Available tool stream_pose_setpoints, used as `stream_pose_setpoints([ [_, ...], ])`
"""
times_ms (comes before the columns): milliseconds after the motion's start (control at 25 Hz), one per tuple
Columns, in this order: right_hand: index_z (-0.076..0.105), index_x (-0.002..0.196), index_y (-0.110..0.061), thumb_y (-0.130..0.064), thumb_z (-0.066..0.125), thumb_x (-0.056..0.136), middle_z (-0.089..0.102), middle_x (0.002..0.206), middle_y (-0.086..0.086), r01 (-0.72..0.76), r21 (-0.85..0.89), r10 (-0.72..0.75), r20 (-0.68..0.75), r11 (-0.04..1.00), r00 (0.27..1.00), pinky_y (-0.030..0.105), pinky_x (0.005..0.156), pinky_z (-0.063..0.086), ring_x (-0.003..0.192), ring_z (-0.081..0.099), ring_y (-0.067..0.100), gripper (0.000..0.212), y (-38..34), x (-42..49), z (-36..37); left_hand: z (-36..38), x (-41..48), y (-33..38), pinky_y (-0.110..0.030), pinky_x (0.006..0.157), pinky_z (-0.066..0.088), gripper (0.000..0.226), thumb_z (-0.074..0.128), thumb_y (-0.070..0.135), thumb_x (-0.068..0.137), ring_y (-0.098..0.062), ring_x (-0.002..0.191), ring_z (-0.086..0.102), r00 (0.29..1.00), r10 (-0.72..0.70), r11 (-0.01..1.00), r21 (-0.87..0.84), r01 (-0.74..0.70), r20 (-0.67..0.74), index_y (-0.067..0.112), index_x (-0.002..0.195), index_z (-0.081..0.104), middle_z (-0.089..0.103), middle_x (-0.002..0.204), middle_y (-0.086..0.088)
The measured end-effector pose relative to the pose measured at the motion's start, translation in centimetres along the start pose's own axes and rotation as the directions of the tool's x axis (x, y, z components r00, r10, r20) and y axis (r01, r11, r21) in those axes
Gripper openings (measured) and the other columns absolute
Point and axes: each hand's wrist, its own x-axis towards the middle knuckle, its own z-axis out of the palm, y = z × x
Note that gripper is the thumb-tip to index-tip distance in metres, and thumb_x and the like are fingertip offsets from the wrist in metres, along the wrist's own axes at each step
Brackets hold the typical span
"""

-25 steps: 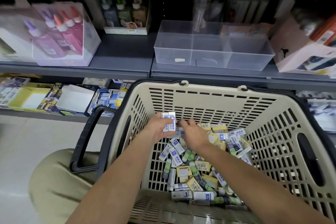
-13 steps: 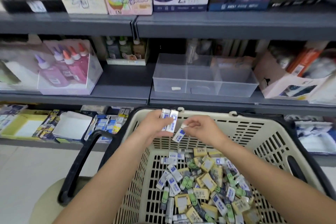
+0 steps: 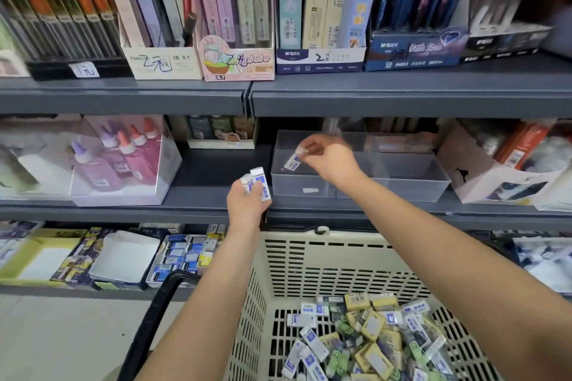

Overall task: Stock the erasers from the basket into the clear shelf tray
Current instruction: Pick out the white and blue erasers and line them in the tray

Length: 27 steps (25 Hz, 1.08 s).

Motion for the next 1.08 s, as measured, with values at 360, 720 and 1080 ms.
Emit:
stream_pose_setpoints([
  [360, 0.058, 0.117, -0.021, -0.038, 0.055, 0.091, 0.061, 0.12, 0.003, 0.12, -0.414, 0.073, 0.421, 0.902, 0.904, 0.033, 0.089, 0.048, 0.105, 0.057, 0.02, 0.032, -0.1, 1.2, 3.0, 1.6, 2.5, -0.8, -0.027, 0.067, 0.054, 0.019, 0.045, 0.003, 0.093, -0.016, 0.085, 0.062, 0.999, -0.02, 1.0, 0.001, 0.02, 0.026, 0.02, 0.092, 0.053, 0.061, 0.095, -0.004],
  [720, 0.059, 0.116, -0.024, -0.025, 0.056, 0.088, 0.065, 0.114, 0.0, 0.19, -0.534, 0.058, 0.412, 0.824, 0.91, 0.039, 0.085, 0.051, 0.102, 0.06, 0.02, 0.028, 0.4, -0.1, 3.2, 1.3, 1.6, -1.4, -0.025, 0.063, 0.055, 0.019, 0.049, 0.007, 0.094, -0.013, 0.08, 0.063, 0.993, 0.106, 0.994, -0.015, -0.106, 0.051, 0.015, 0.109, 0.055, 0.062, 0.092, -0.001],
  [1080, 0.062, 0.098, -0.02, -0.017, 0.056, 0.089, 0.068, 0.083, -0.002, 0.004, -0.044, 0.012, 0.34, 0.999, 0.94, 0.015, 0.065, 0.051, 0.061, 0.062, 0.001, 0.011, -2.2, -1.0, 1.2, 0.9, 1.0, -0.8, -0.037, 0.075, 0.056, 0.015, 0.058, 0.018, 0.091, -0.012, 0.079, 0.062, 0.974, 0.186, 0.976, 0.091, -0.199, 0.127, 0.017, 0.105, 0.052, 0.062, 0.097, -0.007],
])
